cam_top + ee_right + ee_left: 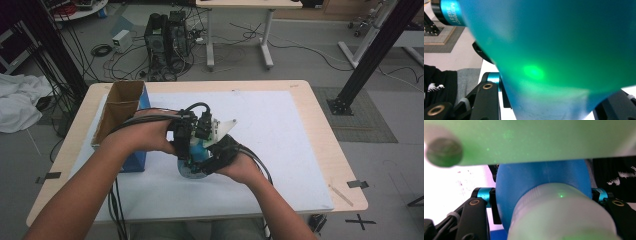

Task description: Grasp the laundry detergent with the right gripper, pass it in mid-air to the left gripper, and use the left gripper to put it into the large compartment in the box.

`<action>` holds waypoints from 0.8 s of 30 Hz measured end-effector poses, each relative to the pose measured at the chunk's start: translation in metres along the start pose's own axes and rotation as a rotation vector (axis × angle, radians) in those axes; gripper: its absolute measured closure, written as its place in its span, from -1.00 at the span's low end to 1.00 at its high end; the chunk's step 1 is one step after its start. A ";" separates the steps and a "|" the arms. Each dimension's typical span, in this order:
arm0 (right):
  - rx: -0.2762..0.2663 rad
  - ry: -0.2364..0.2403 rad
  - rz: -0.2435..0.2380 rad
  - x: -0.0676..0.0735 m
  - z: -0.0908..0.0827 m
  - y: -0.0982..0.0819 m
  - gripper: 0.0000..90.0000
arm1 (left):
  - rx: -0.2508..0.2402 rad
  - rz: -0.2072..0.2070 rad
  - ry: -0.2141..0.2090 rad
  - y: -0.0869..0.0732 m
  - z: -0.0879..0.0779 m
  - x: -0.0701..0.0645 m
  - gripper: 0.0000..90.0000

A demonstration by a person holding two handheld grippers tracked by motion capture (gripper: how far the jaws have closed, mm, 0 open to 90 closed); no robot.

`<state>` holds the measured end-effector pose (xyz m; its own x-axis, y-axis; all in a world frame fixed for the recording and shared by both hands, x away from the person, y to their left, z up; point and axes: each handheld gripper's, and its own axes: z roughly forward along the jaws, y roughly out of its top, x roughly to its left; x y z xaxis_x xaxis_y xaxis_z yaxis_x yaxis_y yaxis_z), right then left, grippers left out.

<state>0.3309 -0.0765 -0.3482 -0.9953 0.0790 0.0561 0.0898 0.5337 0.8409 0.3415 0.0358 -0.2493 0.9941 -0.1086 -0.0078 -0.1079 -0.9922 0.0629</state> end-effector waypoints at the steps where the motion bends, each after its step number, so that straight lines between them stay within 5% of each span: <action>1: 0.011 -0.038 -0.073 -0.006 0.001 -0.001 0.02 | 0.004 -0.002 -0.006 0.000 0.000 0.000 -0.15; 2: 0.006 -0.043 -0.093 -0.007 0.001 -0.001 0.02 | 0.007 -0.006 -0.007 0.000 -0.001 0.000 -0.15; 3: -0.012 0.007 -0.016 -0.001 0.001 0.001 0.02 | 0.010 -0.009 -0.007 0.000 -0.002 0.000 -0.14; 4: -0.007 0.010 -0.007 0.000 0.001 0.001 0.02 | 0.013 -0.011 -0.006 0.001 -0.002 -0.001 -0.14; 6: -0.004 -0.007 -0.033 -0.002 0.001 0.000 0.02 | 0.014 -0.007 0.005 0.001 -0.003 -0.001 -0.14; 7: -0.012 -0.039 -0.091 -0.006 0.000 0.000 0.01 | 0.012 -0.011 0.008 0.002 -0.004 -0.002 -0.14; 9: -0.016 -0.035 -0.089 -0.006 0.000 0.000 0.01 | 0.005 -0.006 0.013 0.002 -0.005 -0.002 -0.14; 10: -0.026 0.002 -0.025 0.000 -0.002 0.001 0.00 | 0.002 -0.007 0.010 0.001 -0.005 -0.002 -0.14; 12: -0.020 0.012 -0.004 0.002 -0.003 0.001 -0.02 | 0.009 -0.014 0.003 0.002 -0.007 -0.002 -0.14; 13: -0.003 0.004 -0.045 -0.001 -0.005 0.001 -0.03 | 0.010 0.004 0.006 0.003 -0.008 -0.001 -0.14; 15: -0.027 -0.003 -0.024 0.000 -0.005 0.002 -0.12 | -0.001 -0.031 -0.008 0.003 -0.008 -0.002 -0.14; 19: -0.016 -0.015 0.000 0.002 -0.006 0.001 -0.31 | 0.008 -0.011 -0.007 0.003 -0.009 0.002 -0.14; 20: -0.106 -0.064 -0.138 -0.008 -0.004 0.002 -0.40 | -0.003 -0.014 -0.003 0.003 -0.009 0.002 -0.14; 22: -0.138 -0.062 -0.184 -0.013 -0.004 0.002 -0.49 | -0.001 -0.038 -0.015 0.002 -0.010 0.002 -0.14; 24: -0.171 -0.065 -0.253 -0.019 -0.003 0.001 -0.49 | -0.002 -0.020 -0.018 0.001 -0.010 0.004 -0.14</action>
<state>0.3497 -0.0802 -0.3462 -0.9804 0.0182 -0.1964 -0.1734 0.3947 0.9023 0.3452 0.0347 -0.2388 0.9956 -0.0896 -0.0266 -0.0877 -0.9940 0.0646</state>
